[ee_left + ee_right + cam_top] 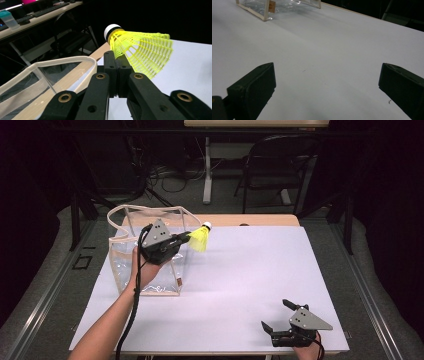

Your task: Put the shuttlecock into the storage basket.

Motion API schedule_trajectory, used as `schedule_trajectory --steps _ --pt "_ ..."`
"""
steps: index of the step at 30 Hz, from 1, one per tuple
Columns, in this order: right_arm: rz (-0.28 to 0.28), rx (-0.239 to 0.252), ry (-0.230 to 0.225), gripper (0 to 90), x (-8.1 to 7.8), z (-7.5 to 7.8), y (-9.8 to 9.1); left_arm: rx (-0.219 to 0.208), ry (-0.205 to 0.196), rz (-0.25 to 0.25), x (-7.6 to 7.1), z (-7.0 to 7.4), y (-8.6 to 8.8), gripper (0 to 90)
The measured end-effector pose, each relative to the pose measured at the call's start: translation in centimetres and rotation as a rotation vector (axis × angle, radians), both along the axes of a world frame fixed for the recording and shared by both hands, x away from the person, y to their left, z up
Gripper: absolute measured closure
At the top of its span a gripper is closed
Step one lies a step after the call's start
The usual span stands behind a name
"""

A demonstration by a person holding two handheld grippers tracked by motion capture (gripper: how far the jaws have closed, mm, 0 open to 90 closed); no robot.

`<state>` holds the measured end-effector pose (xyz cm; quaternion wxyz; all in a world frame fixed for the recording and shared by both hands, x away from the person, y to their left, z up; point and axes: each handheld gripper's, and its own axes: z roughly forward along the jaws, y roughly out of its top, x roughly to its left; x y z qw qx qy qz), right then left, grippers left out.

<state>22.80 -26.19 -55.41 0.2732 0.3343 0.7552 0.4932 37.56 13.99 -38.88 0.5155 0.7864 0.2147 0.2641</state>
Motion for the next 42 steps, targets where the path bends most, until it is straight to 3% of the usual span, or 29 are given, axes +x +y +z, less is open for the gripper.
schedule_trajectory --steps 21,42 --pt "-0.001 0.000 -0.001 0.7 0.0 0.0 0.0 -0.037 -0.027 0.065 0.7 1.7 2.2 89.8" --pt "-0.003 -0.001 -0.001 0.8 0.0 0.0 0.0 -0.072 -0.018 0.147 2.1 1.8 4.3 89.8"
